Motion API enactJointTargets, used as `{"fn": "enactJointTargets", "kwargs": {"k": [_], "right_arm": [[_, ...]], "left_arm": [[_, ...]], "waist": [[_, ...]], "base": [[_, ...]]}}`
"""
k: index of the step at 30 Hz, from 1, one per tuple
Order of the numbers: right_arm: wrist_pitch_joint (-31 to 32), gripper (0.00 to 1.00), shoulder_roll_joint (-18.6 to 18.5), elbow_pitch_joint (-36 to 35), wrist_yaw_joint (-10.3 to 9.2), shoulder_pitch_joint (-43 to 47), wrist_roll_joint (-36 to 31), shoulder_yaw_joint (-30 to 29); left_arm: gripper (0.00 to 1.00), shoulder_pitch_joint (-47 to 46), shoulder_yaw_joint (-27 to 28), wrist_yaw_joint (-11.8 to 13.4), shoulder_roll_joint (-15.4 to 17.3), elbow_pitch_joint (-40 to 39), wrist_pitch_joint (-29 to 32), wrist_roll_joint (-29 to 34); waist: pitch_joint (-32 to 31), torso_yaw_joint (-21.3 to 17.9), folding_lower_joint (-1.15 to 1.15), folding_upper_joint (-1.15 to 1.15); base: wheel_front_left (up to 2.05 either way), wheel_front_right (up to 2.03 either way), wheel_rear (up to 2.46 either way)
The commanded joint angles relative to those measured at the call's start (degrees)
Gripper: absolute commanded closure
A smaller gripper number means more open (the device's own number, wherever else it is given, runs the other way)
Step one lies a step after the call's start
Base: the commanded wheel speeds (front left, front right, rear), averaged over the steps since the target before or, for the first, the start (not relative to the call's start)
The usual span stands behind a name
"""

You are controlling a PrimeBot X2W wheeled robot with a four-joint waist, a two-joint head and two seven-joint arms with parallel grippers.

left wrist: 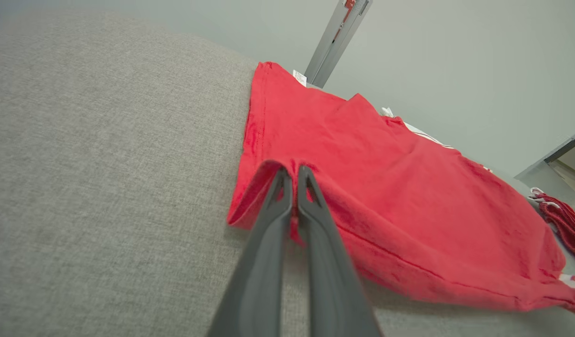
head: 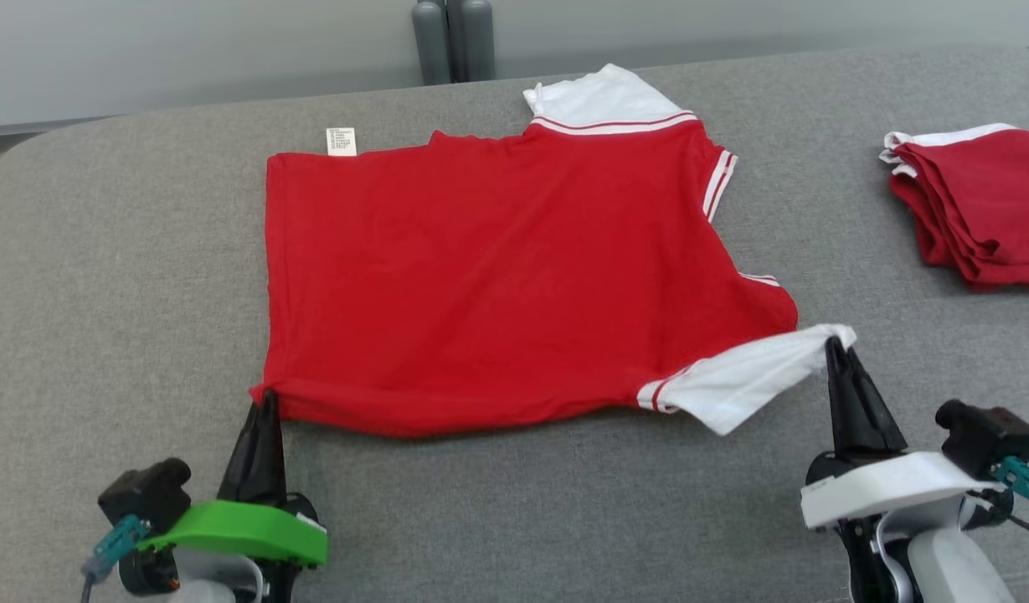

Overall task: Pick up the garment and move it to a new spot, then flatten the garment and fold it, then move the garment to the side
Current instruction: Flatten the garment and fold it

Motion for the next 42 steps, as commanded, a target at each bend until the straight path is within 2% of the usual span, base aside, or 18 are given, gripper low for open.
{"fn": "enactJointTargets", "kwargs": {"k": [1,13,23,25,26,27,28,29,36,42], "right_arm": [[-0.3,1.00,0.2,0.9,-0.03,-2.2,-0.8,-0.4],[-1.1,1.00,1.0,15.4,-0.03,-19.0,-4.3,-0.4],[-0.8,1.00,0.7,29.9,-0.03,-30.4,-6.7,2.4],[-0.8,1.00,0.5,32.8,-0.03,-32.4,-7.0,2.5],[-0.7,0.87,0.6,34.4,-0.03,-33.5,-7.0,2.5],[-0.4,0.63,0.6,35.7,-0.03,-34.3,-7.0,2.8],[-0.5,0.29,0.6,37.0,-0.03,-35.3,-7.0,2.9],[-0.6,0.00,0.5,38.0,-0.03,-36.2,-7.1,2.8],[-1.3,0.00,0.8,44.1,-0.03,-41.2,-7.2,3.3],[-1.7,0.00,-0.2,42.1,-0.03,-41.8,-8.0,2.9]], "left_arm": [[1.00,-2.7,0.0,-0.2,0.7,1.1,-0.1,-0.1],[1.00,-18.2,-0.9,-0.1,0.8,15.1,-0.3,0.7],[1.00,-24.4,-0.9,0.4,0.9,22.9,-1.0,1.5],[0.55,-24.9,-0.8,0.4,0.8,23.5,-1.1,1.8],[0.09,-25.1,-0.7,0.4,0.7,23.6,-1.3,1.9],[0.00,-25.2,-0.7,0.4,0.6,23.5,-1.3,2.0],[0.00,-25.1,-0.7,0.4,0.4,23.4,-1.4,2.1],[0.00,-25.1,-0.6,0.3,0.4,23.1,-1.5,2.1],[0.00,-21.1,1.2,0.1,-0.3,18.6,-1.4,1.6],[0.00,-16.5,0.4,0.0,-0.7,16.9,-1.0,0.7]], "waist": [[0.7,0.3,0.01,0.00],[4.6,0.4,0.01,0.00],[6.9,0.4,0.01,0.00],[7.1,0.7,0.01,0.00],[7.2,0.9,0.01,0.00],[7.3,1.0,0.01,0.00],[7.3,1.3,0.01,0.00],[7.3,1.4,0.01,0.00],[6.9,2.3,0.01,0.00],[5.5,2.6,0.01,0.00]], "base": [[0.00,0.00,0.00],[0.00,0.00,0.00],[0.00,0.00,0.00],[0.00,0.00,0.00],[0.00,0.00,0.00],[0.00,0.00,0.00],[0.00,0.00,0.00],[0.00,0.00,0.00],[0.00,0.00,0.00],[0.00,0.00,0.00]]}}
